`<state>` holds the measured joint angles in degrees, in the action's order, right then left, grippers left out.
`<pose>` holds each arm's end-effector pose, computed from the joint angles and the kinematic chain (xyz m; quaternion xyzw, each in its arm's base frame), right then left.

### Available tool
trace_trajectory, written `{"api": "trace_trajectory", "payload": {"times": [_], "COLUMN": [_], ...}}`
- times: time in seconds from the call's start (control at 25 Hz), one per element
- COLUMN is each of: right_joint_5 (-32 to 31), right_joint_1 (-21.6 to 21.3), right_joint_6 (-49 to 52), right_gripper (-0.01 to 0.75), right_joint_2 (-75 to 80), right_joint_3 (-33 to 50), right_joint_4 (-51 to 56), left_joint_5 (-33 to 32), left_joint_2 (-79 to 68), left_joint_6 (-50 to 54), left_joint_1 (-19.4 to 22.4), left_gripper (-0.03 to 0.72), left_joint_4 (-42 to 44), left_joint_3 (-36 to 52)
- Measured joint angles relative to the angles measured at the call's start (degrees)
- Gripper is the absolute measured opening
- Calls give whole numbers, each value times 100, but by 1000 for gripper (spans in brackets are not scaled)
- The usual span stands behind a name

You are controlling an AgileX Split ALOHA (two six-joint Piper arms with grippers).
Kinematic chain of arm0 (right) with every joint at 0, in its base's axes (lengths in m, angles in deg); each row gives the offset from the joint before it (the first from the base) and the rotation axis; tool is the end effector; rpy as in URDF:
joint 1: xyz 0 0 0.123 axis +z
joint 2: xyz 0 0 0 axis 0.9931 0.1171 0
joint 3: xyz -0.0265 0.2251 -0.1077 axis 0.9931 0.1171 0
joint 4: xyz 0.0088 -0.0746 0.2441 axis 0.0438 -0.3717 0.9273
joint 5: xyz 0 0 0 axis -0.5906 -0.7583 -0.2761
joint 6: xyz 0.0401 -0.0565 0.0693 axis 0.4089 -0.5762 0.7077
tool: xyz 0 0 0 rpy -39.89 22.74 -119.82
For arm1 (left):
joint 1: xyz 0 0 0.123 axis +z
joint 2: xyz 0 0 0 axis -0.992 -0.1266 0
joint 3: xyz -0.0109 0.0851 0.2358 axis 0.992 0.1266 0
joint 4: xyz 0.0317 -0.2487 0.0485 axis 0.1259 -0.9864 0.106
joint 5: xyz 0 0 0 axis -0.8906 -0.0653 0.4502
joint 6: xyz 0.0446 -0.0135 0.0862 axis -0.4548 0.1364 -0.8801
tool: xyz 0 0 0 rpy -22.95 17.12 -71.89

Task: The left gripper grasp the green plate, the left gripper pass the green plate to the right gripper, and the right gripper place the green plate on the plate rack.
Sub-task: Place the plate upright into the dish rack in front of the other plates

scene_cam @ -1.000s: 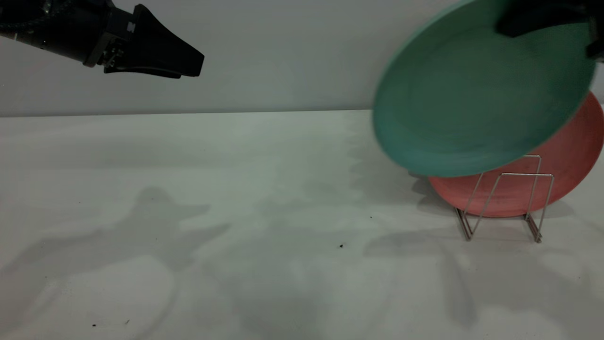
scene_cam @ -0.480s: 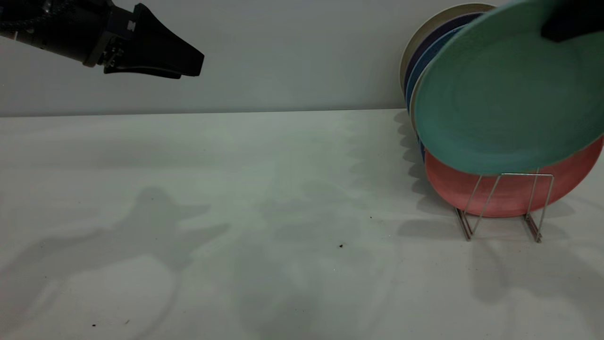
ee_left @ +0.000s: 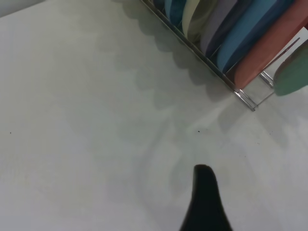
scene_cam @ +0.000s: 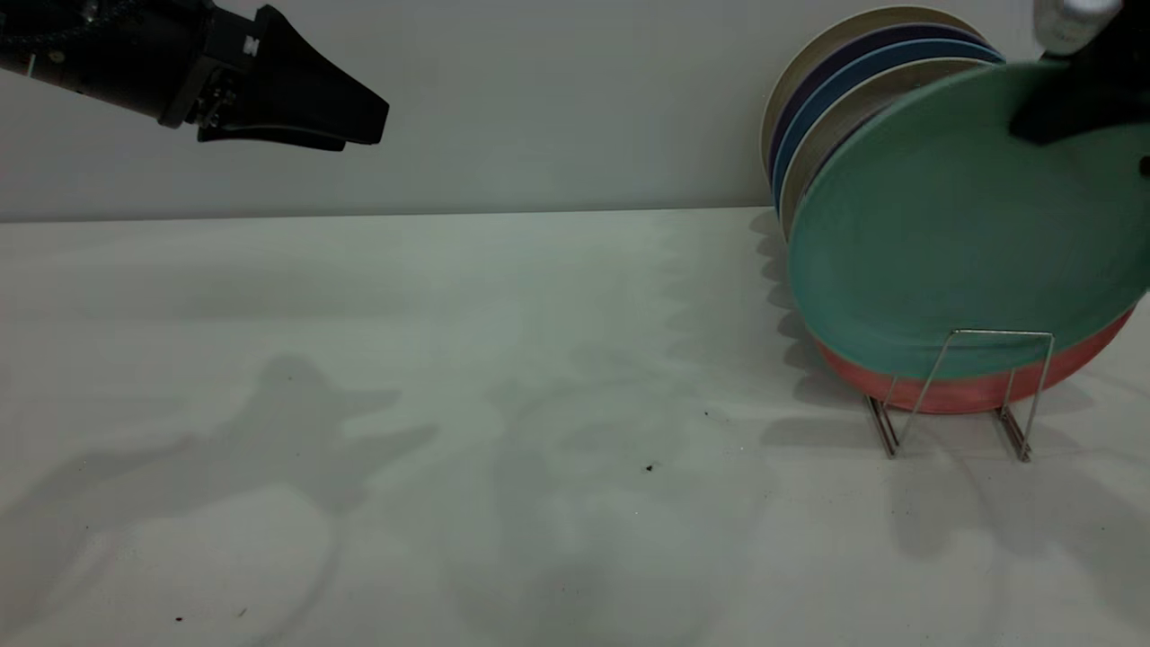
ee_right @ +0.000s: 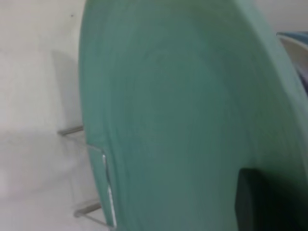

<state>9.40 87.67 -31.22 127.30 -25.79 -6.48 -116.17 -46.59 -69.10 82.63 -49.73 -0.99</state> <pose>0.3385 0.0459 0.1758 -0.5984 0.7081 -0.1215 0.3548 0.3679 -0.0655 0.1446 0.2443 0.8570 -0.2850 0.3530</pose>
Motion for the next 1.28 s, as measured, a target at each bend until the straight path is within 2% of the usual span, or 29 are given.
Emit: {"api": "trace_trajectory", "payload": {"times": [0.44,0.56,0.76,0.88,1.28], "right_joint_5": [22,-2,-20,-183,-833], "right_joint_1": [0,0,0,0,0], "right_joint_6": [0,5,17,95,650], "right_gripper": [130,196,374,435,454], "right_joint_2": [337,337,337,288,-792], "right_joint_3": [0,0,0,0,0], "right_joint_4": [369,615,762,769,732], "left_joint_5": [0,0,0,0,-5], "left_joint_2": [0,0,0,0,167], "left_joint_6": [7,7,7,7,11], "left_joint_1": [0,0,0,0,0], "left_gripper": [567,567,567,567,567], "left_joint_4": [6,12,18,18,40], "left_joint_3": [0,0,0,0,2]}}
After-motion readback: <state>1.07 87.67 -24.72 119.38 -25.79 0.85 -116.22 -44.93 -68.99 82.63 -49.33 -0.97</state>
